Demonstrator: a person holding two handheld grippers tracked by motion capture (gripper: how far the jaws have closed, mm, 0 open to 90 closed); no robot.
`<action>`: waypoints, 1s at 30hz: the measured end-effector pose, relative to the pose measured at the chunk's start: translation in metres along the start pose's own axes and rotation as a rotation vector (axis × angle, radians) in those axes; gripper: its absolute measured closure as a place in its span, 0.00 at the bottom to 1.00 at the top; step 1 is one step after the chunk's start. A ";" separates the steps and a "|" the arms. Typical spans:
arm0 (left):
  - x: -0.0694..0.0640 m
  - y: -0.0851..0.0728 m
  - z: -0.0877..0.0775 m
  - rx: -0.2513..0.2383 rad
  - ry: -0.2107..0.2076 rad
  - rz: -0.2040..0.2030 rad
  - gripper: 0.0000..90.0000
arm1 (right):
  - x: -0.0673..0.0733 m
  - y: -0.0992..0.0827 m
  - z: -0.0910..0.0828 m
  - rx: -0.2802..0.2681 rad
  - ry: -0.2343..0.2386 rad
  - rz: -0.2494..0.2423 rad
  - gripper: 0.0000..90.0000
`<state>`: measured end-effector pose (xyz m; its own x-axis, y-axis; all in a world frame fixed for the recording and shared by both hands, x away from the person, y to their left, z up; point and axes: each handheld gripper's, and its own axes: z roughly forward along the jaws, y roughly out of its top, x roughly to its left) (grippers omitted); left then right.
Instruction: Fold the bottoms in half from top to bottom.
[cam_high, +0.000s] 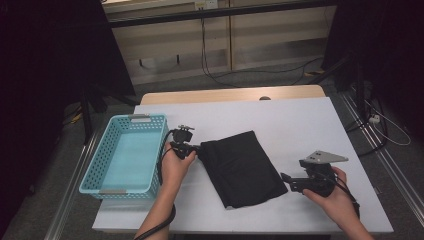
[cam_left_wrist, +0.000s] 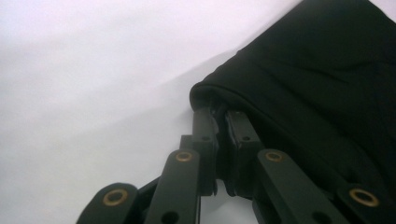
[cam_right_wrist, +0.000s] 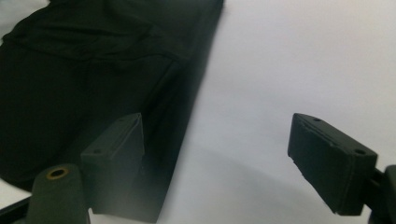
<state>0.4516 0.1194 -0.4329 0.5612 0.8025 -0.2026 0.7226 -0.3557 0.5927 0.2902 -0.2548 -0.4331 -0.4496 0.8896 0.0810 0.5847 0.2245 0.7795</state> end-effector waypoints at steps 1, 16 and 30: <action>0.000 0.001 0.001 0.002 0.004 -0.001 0.93 | 0.004 0.001 0.003 0.003 0.002 -0.009 0.20; -0.004 -0.012 -0.010 -0.033 0.052 -0.001 0.32 | 0.039 0.012 0.037 0.055 0.071 -0.048 0.40; -0.009 -0.016 -0.020 -0.047 0.051 0.040 0.24 | 0.044 0.009 0.047 0.115 0.102 -0.097 0.57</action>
<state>0.4265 0.1272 -0.4250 0.5671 0.8118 -0.1389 0.6795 -0.3659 0.6359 0.3077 -0.1943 -0.4514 -0.5704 0.8178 0.0761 0.6062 0.3567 0.7108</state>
